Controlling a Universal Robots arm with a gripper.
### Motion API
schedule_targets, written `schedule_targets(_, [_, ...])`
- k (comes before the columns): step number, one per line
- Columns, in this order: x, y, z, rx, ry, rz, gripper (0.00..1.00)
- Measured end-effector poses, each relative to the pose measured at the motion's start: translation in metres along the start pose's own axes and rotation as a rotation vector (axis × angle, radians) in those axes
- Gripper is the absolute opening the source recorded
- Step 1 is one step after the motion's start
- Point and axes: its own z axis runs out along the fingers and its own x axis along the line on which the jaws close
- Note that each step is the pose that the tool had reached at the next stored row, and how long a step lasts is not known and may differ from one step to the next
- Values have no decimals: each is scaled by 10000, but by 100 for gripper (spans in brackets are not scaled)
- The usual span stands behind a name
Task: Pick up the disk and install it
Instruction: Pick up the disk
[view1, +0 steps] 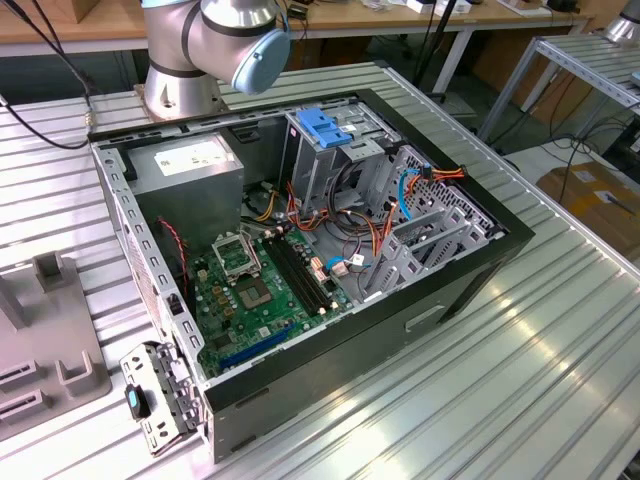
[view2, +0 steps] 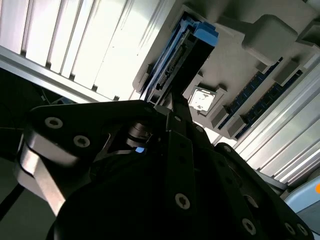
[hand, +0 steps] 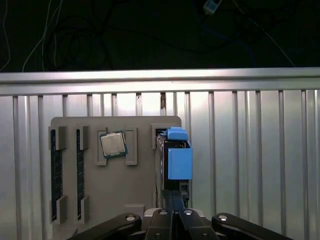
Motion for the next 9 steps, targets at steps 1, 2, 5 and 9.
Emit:
schedule_targets(1, [0,0,0,0,0,0,11])
schedule_targets(2, [0,0,1,0,0,0,11])
schedule_targets(5, [0,0,1,0,0,-1,17])
schedule_targets(9, [0,0,2,0,0,-2,42])
